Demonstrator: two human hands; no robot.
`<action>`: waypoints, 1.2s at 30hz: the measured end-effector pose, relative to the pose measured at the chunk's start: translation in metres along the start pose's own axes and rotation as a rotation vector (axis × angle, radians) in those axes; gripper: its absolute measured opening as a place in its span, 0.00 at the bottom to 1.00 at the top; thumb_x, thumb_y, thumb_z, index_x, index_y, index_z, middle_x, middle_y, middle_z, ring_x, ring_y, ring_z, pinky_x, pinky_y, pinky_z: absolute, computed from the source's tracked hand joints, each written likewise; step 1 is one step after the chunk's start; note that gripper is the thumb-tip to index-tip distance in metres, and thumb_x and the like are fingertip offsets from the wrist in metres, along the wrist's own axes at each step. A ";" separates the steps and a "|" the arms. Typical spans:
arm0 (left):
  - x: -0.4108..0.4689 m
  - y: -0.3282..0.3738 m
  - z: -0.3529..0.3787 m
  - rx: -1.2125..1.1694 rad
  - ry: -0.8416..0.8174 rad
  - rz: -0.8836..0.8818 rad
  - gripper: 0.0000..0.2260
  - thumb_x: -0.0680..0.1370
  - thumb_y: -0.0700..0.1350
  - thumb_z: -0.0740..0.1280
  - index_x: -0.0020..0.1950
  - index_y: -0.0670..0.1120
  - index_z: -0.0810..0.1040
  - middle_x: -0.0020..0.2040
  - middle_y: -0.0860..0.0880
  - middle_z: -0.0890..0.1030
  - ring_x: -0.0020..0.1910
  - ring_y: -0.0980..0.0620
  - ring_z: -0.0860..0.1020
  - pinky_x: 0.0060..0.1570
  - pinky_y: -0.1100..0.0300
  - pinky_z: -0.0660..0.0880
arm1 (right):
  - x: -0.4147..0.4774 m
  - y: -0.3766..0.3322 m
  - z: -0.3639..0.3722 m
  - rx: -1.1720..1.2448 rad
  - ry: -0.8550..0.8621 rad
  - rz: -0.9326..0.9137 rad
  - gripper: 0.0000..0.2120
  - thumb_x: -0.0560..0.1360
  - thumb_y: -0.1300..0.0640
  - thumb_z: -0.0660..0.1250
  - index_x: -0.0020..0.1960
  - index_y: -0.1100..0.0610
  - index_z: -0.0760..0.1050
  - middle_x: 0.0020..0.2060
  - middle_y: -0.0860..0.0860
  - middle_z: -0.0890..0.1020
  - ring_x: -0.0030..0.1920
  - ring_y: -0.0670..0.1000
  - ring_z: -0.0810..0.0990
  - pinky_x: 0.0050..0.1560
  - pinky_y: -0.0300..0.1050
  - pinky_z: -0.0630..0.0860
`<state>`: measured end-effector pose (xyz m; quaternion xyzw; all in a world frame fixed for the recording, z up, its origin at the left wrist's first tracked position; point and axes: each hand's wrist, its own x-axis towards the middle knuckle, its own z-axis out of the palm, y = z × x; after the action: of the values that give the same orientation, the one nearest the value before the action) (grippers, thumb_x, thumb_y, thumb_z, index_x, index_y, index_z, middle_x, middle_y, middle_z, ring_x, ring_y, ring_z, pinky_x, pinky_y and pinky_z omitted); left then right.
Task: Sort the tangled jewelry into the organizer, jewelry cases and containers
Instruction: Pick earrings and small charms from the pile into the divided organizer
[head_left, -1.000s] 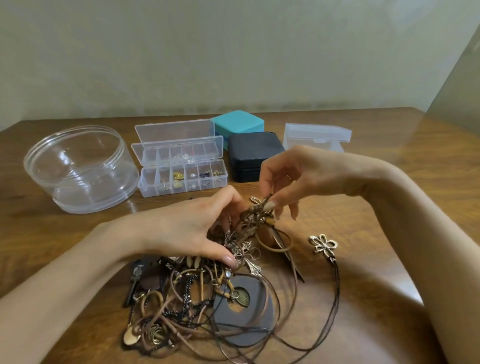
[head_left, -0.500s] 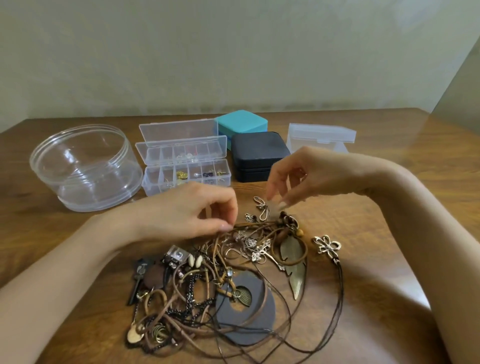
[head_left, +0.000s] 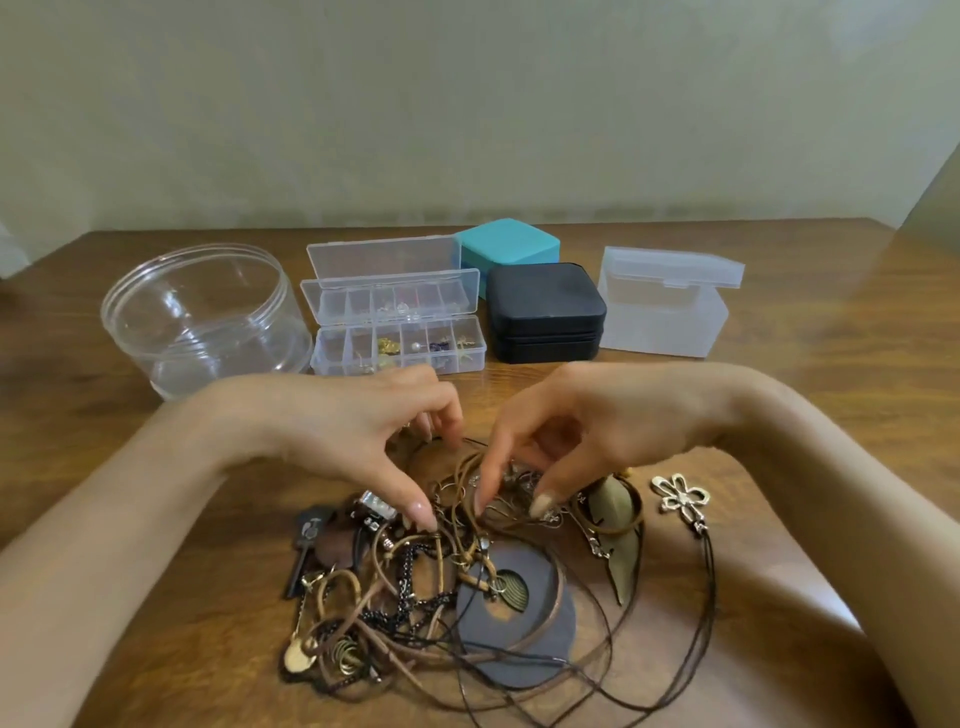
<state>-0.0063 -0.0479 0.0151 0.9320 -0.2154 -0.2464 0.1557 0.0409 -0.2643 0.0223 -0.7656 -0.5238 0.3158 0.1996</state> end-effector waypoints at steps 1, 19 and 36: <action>-0.001 -0.001 0.000 -0.004 -0.015 -0.009 0.23 0.69 0.57 0.73 0.56 0.63 0.64 0.55 0.68 0.63 0.58 0.72 0.63 0.51 0.76 0.66 | 0.003 -0.002 0.003 -0.028 -0.035 -0.003 0.13 0.73 0.61 0.70 0.55 0.48 0.79 0.39 0.61 0.76 0.34 0.47 0.71 0.36 0.33 0.67; -0.004 -0.004 -0.005 -0.123 -0.005 -0.067 0.15 0.73 0.37 0.70 0.52 0.53 0.70 0.49 0.58 0.70 0.37 0.75 0.73 0.38 0.75 0.72 | -0.004 0.000 0.001 -0.049 -0.117 0.026 0.12 0.75 0.62 0.67 0.52 0.48 0.82 0.40 0.42 0.77 0.38 0.44 0.72 0.39 0.34 0.67; -0.018 -0.005 -0.018 -0.246 0.195 -0.060 0.09 0.74 0.40 0.69 0.51 0.48 0.73 0.47 0.51 0.80 0.43 0.56 0.81 0.43 0.60 0.80 | 0.008 0.005 0.003 -0.064 0.344 0.038 0.04 0.71 0.54 0.72 0.45 0.47 0.81 0.28 0.41 0.74 0.29 0.41 0.71 0.31 0.32 0.66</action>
<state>-0.0089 -0.0313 0.0352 0.9314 -0.1397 -0.1837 0.2814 0.0444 -0.2587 0.0144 -0.8240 -0.4772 0.1668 0.2559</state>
